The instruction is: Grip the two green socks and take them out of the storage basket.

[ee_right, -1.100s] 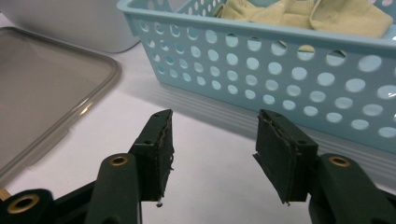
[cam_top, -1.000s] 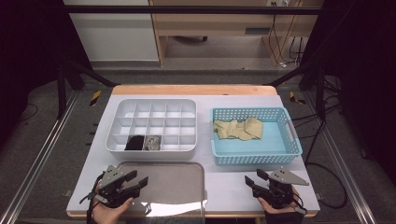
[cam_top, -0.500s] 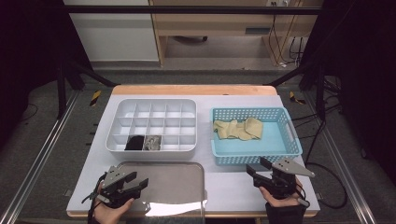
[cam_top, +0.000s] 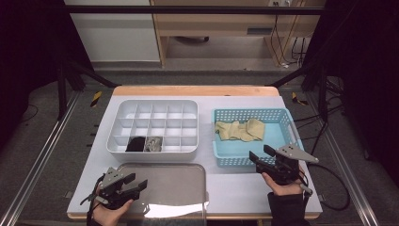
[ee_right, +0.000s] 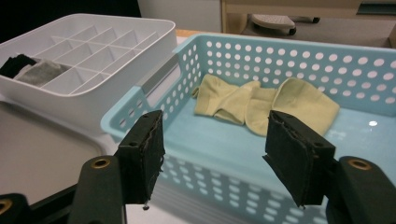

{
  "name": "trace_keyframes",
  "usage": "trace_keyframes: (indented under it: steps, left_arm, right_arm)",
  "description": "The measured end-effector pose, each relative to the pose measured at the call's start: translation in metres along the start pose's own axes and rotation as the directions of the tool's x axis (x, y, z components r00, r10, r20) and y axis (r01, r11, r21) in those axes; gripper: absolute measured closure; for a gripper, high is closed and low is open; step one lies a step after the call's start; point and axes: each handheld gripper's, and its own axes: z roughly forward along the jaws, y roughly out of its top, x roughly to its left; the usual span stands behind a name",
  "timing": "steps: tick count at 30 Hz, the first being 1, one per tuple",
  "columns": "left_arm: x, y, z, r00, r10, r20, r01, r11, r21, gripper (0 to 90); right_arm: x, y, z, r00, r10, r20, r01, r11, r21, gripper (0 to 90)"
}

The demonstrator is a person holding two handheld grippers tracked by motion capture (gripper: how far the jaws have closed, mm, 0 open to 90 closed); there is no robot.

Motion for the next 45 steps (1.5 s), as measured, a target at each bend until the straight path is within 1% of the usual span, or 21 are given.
trace_keyframes:
  steps: [11, 19, 23, 27, 29, 31, 36, 39, 45]
  left_arm:
    - [0.004, -0.001, 0.0, 0.9999, -0.01, -0.005, 0.01, 1.0, 0.001, 40.3]
    - [0.005, -0.001, 0.002, 0.9999, -0.013, -0.004, 0.013, 0.9999, 0.006, 40.3]
    - [0.006, -0.001, 0.003, 0.9999, -0.014, -0.004, 0.014, 0.9999, 0.009, 40.4]
    - [0.006, -0.001, 0.003, 0.9999, -0.015, -0.002, 0.015, 0.9998, 0.009, 40.4]
    - [0.006, -0.001, 0.003, 0.9999, -0.015, -0.001, 0.015, 0.9998, 0.012, 40.4]
    - [0.006, -0.002, 0.003, 0.9999, -0.015, 0.0, 0.015, 0.9998, 0.013, 40.4]
    - [0.006, -0.002, 0.003, 0.9999, -0.017, 0.003, 0.017, 0.9998, 0.012, 40.4]
    - [0.006, -0.002, 0.003, 0.9998, -0.019, 0.004, 0.019, 0.9998, 0.011, 40.4]
    - [0.007, -0.002, 0.003, 0.9999, -0.015, 0.004, 0.015, 0.9998, 0.014, 40.4]
  right_arm:
    - [-0.01, 0.028, 0.025, 0.9986, -0.021, 0.048, 0.022, 1.0, -0.017, 33.7]
    - [-0.022, 0.045, 0.04, 0.9983, 0.001, 0.058, 0.0, 1.0, -0.017, 32.3]
    - [-0.027, 0.053, 0.046, 0.9975, -0.015, 0.068, 0.016, 1.0, -0.014, 32.2]
    - [-0.029, 0.061, 0.057, 0.9964, -0.023, 0.082, 0.023, 1.0, 0.005, 32.5]
    - [-0.029, 0.064, 0.063, 0.9964, -0.026, 0.081, 0.026, 1.0, 0.003, 33.5]
    - [-0.029, 0.067, 0.07, 0.9946, -0.041, 0.095, 0.039, 0.999, 0.017, 35.9]
    - [-0.031, 0.071, 0.084, 0.9919, -0.056, 0.114, 0.052, 0.998, 0.035, 37.8]
    - [-0.033, 0.073, 0.094, 0.9897, -0.067, 0.127, 0.06, 0.996, 0.061, 38.7]
    - [-0.04, 0.071, 0.108, 0.9889, -0.053, 0.139, 0.04, 0.995, 0.092, 39.8]
